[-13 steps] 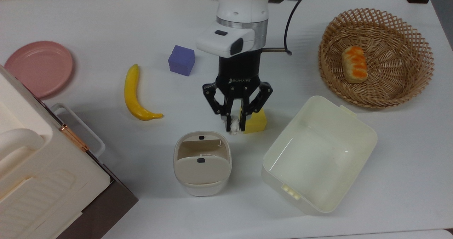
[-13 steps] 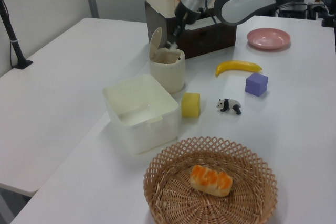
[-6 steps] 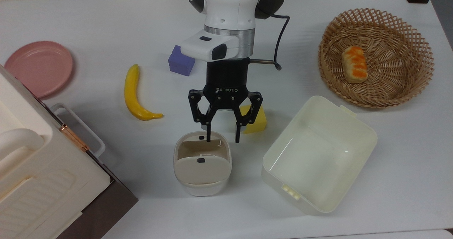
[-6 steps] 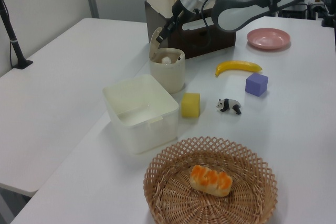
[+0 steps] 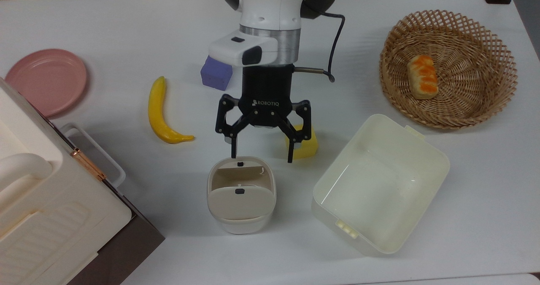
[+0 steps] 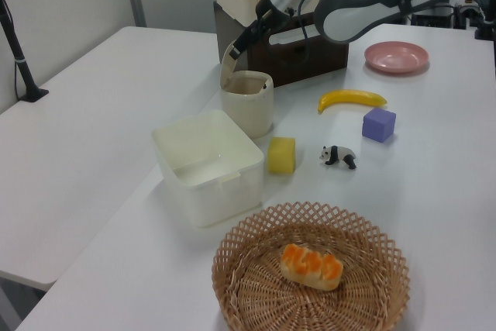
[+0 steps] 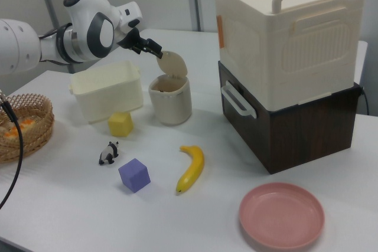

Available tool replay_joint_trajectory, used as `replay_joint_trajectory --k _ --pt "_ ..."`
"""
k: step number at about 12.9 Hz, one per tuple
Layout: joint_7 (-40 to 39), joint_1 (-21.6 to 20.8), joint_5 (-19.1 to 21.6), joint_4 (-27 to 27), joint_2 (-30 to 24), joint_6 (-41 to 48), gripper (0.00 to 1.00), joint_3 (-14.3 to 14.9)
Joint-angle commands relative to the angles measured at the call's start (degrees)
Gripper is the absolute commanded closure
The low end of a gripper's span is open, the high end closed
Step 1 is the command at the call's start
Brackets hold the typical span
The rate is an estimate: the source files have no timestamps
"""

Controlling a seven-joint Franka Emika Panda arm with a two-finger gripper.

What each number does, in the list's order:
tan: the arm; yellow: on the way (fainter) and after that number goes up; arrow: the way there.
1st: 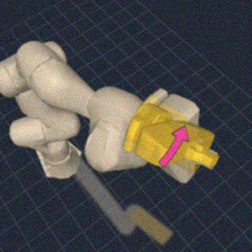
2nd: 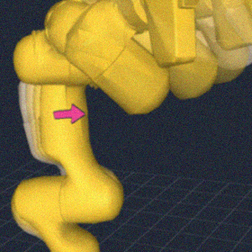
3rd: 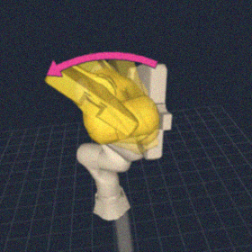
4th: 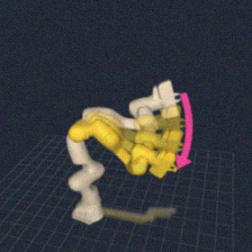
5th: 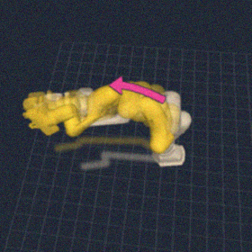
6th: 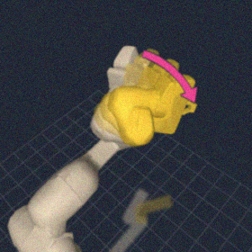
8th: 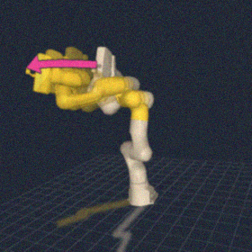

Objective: Grab it up and put it in the trash

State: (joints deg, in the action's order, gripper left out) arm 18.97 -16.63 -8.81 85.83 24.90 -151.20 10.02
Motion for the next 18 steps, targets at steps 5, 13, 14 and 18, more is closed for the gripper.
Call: replay_joint_trajectory --k 5,13,14,18 --pt "3.80 9.76 1.50 6.28 -17.76 45.16 0.00 -12.02" --pt "-6.93 12.77 7.05 5.93 -18.83 53.82 0.00 -11.95" --pt "-7.37 12.94 7.05 5.93 -18.74 53.47 0.00 -11.87" --pt "-7.46 12.68 7.14 6.02 -18.22 53.29 0.00 -11.78"
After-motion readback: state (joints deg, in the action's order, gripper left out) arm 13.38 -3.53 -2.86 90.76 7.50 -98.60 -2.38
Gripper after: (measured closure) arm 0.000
